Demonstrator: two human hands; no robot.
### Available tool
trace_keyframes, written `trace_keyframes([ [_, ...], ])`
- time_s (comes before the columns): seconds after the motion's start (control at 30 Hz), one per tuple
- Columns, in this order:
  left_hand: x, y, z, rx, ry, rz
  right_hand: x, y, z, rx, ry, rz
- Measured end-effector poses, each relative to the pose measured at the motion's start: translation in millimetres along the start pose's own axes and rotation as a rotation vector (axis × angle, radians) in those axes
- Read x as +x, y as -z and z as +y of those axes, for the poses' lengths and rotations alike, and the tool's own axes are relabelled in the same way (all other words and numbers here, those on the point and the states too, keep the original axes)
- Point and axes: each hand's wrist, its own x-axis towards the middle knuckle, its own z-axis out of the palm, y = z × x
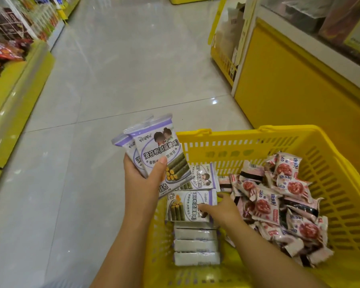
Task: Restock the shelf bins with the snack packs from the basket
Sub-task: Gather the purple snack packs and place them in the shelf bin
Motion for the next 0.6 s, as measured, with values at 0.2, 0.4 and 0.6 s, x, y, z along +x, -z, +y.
trace_keyframes([
  [0.2, -3.4, -7.6, -2.4, 0.023, -0.102, 0.014, -7.7, -2.5, -7.9, -0.043, 0.116, -0.031],
  [0.4, -5.2, -9.1, -6.5, -0.008, -0.128, 0.090, 6.7, 30.0, -41.0, 0.227, 0.229, 0.052],
  [0.6, -6.8, -12.1, -8.1, 0.004, -0.147, 0.111, 37.7, 22.1, -48.0, 0.167, 0.100, 0.026],
])
